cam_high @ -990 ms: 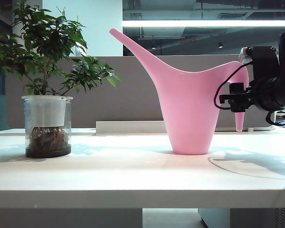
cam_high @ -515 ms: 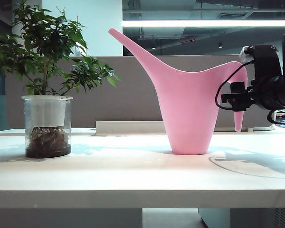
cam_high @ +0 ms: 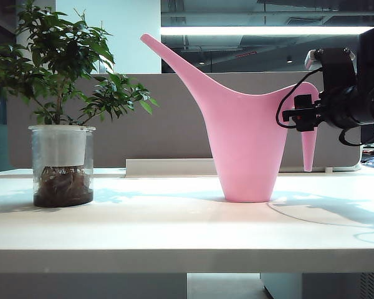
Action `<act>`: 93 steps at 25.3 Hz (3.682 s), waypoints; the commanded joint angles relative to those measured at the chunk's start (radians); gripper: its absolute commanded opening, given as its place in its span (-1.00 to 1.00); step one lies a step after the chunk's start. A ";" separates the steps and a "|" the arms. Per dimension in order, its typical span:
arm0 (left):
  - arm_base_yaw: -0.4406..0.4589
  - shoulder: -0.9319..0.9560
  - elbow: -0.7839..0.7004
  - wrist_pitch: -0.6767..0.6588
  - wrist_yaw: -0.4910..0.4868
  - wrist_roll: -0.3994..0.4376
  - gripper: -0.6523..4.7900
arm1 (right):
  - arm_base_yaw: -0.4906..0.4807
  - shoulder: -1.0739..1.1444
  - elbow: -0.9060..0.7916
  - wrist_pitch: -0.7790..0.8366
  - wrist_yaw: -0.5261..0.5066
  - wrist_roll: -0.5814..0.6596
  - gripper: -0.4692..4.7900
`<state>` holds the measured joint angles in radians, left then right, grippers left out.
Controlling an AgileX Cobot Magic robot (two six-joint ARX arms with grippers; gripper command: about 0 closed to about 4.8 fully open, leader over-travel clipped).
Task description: Pick up the watering can from the table, water the potted plant, and put the can back.
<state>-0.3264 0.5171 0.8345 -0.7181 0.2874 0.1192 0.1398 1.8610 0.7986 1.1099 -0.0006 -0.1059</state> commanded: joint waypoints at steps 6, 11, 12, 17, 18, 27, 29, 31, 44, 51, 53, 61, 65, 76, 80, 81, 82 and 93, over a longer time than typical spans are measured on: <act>0.001 -0.001 0.003 0.008 0.005 0.004 -0.75 | 0.001 0.001 0.003 -0.011 -0.003 -0.008 0.15; 0.001 -0.001 0.003 0.008 0.005 0.004 -0.75 | -0.004 0.001 0.003 -0.011 -0.040 -0.008 0.14; 0.001 -0.001 0.003 0.008 0.005 0.004 -0.75 | -0.005 0.001 0.003 -0.014 -0.054 -0.009 0.14; 0.001 -0.001 0.003 0.008 0.005 0.004 -0.75 | -0.005 0.001 0.003 -0.014 -0.055 -0.021 0.14; 0.001 -0.001 0.003 0.008 0.005 0.004 -0.75 | -0.005 0.001 0.003 -0.014 -0.055 -0.026 0.14; 0.001 -0.001 0.003 0.008 0.005 0.004 -0.75 | -0.005 0.001 0.003 -0.020 -0.055 -0.027 0.14; 0.001 -0.001 0.003 0.008 0.005 0.004 -0.75 | -0.005 0.001 0.003 -0.026 -0.056 -0.027 0.14; 0.001 -0.001 0.003 0.008 0.005 0.004 -0.75 | -0.005 0.001 0.002 -0.034 -0.070 -0.027 0.14; 0.001 -0.001 0.003 0.008 0.005 0.004 -0.75 | -0.005 0.001 0.003 -0.037 -0.069 -0.027 0.14; 0.001 -0.001 0.003 0.008 0.005 0.004 -0.75 | -0.007 0.001 0.005 -0.037 -0.069 -0.027 0.14; 0.001 -0.001 0.003 0.008 0.005 0.004 -0.75 | -0.010 0.001 0.006 -0.037 -0.069 -0.027 0.14; 0.001 0.000 0.003 0.009 0.005 0.004 -0.75 | -0.019 0.019 0.030 -0.037 -0.069 -0.027 0.14; 0.001 0.000 0.003 0.008 0.004 0.004 -0.75 | -0.019 0.019 0.034 -0.038 -0.069 -0.027 0.07; 0.001 0.000 0.003 0.008 0.005 0.004 -0.75 | -0.019 0.019 0.042 -0.037 -0.084 -0.026 -0.48; 0.001 -0.001 0.003 0.008 0.005 0.004 -0.75 | -0.019 0.019 0.042 -0.037 -0.068 -0.027 -0.74; 0.001 -0.001 0.003 0.009 0.005 0.004 -0.75 | -0.019 0.019 0.042 -0.037 -0.061 -0.026 -0.79; 0.001 -0.001 0.003 0.009 0.005 0.004 -0.75 | -0.019 0.019 0.042 -0.036 -0.044 -0.027 -0.84; 0.001 -0.001 0.003 0.008 0.005 0.004 -0.75 | -0.018 -0.006 0.059 -0.039 -0.027 -0.026 -0.84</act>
<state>-0.3264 0.5175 0.8345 -0.7181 0.2874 0.1192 0.1219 1.8759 0.8478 1.0527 -0.0376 -0.1219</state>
